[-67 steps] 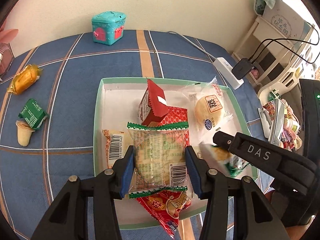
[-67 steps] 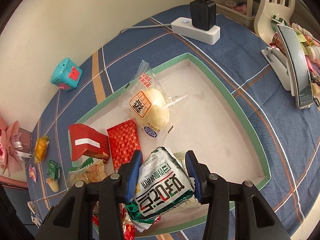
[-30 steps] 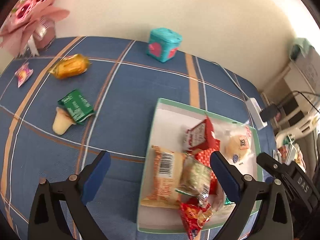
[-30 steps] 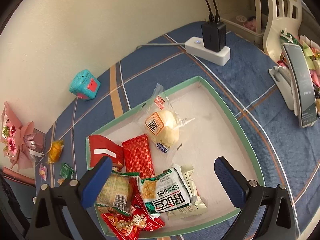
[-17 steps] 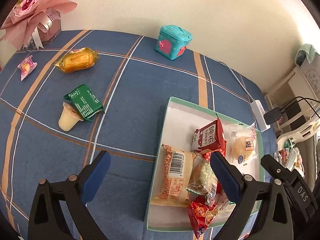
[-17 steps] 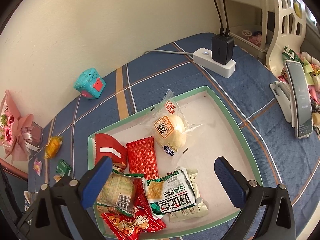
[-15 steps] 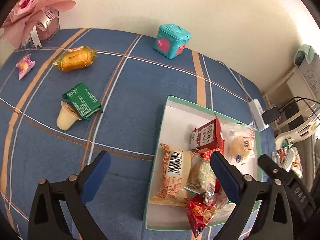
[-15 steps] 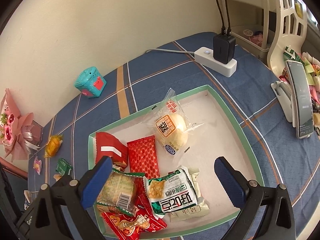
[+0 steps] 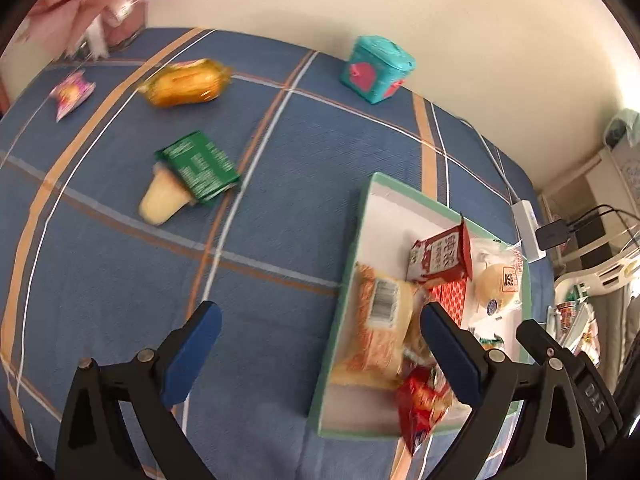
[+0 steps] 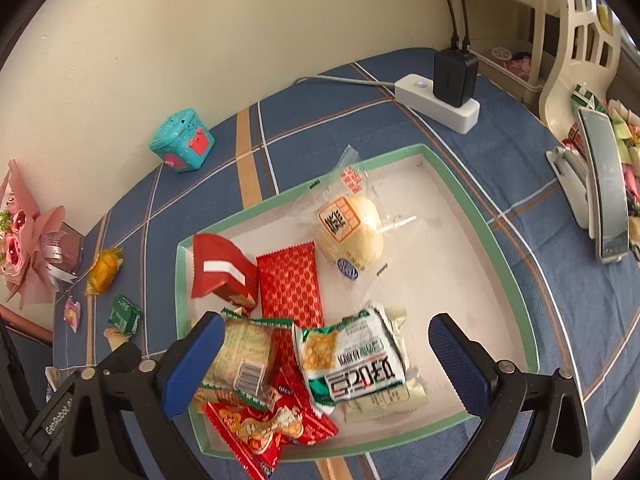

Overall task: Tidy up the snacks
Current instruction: 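Move both tools back over the remaining snacks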

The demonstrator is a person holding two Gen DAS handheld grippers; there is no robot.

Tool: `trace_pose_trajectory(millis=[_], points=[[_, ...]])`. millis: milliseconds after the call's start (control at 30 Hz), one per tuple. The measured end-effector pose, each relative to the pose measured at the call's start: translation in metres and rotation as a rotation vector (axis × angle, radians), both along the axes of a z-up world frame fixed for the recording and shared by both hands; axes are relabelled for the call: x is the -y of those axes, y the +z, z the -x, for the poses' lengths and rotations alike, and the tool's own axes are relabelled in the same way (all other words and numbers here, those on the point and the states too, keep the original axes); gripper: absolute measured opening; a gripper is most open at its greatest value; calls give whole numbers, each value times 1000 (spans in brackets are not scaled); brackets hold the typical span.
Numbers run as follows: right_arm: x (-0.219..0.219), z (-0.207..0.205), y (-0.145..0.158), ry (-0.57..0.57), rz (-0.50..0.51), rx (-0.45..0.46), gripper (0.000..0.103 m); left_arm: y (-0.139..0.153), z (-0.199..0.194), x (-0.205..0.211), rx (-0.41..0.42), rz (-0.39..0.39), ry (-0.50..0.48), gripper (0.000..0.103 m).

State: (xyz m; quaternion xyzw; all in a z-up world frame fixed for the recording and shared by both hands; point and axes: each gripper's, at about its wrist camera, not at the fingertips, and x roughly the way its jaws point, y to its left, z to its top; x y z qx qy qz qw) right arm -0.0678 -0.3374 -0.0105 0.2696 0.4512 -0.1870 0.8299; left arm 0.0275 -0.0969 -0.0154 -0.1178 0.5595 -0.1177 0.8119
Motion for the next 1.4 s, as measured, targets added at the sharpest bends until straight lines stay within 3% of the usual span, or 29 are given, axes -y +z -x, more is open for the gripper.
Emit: trace_pose_trajectory(millis=[233, 367, 467, 533, 667, 933, 1267, 1400], points=[[-39, -5, 11, 73, 60, 5, 103, -2, 15, -61, -6, 23, 144, 100], [-49, 4, 14, 108, 31, 38, 103, -5, 19, -77, -22, 12, 200, 100], [-46, -6, 25, 121, 103, 63, 103, 0, 3, -80, -7, 82, 204, 100], [-39, -16, 29, 99, 147, 56, 103, 7, -13, -81, 14, 67, 206, 100], [-24, -31, 24, 71, 114, 66, 103, 10, -38, -90, 55, -3, 256, 100], [-33, -50, 27, 98, 117, 107, 103, -14, -57, -119, -22, 39, 345, 99], [-104, -99, 31, 306, 119, 119, 102, -40, -72, -138, -91, 114, 379, 99], [-137, -131, 19, 389, 67, 99, 100, -45, -78, -148, -110, 97, 392, 99]])
